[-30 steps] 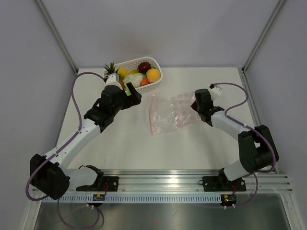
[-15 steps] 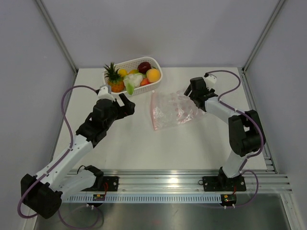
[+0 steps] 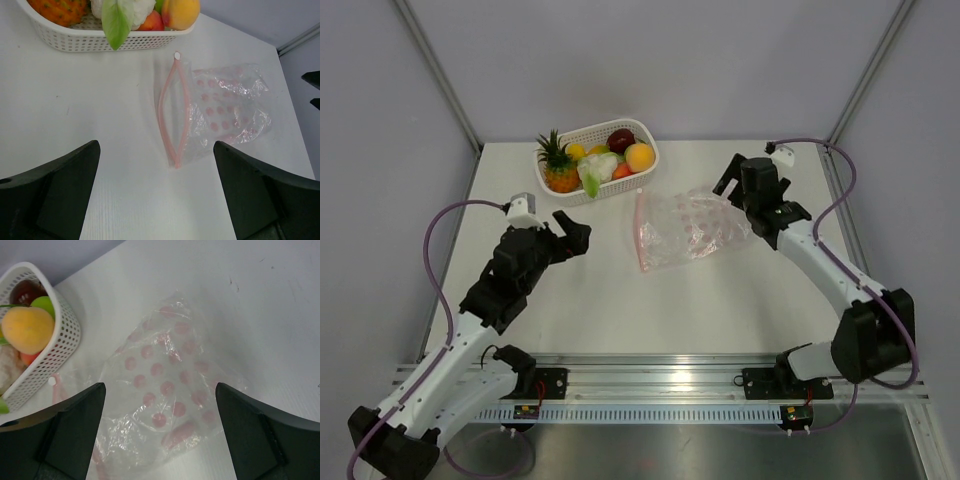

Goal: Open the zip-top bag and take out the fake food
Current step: Reset both arms

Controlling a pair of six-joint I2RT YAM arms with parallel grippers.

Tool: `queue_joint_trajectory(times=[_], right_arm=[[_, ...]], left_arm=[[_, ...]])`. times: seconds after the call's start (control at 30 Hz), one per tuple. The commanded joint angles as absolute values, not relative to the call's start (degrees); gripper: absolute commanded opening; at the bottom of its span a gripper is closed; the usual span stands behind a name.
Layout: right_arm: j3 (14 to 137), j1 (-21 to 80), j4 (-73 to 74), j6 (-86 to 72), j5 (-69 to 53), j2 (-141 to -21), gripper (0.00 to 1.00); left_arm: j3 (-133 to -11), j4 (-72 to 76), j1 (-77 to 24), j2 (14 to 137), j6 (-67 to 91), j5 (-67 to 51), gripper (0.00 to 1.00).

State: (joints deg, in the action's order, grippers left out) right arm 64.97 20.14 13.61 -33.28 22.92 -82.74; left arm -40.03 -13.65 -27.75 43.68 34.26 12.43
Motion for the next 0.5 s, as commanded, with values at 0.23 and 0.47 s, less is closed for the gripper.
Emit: queue_joint_trajectory(times=[0.23,0.47], right_arm=[[44.1,20.7,16.7,-31.9,7.1,-51.4,1.00],[35.8,20.7,23.0,-30.1,7.9,-30.3,0.99]], left_arm=[[-31.0,-16.3,-27.6,26.8,32.1,12.8,0.99],[-27.2,-20.4,-27.6,13.2,31.1,12.2,0.99]])
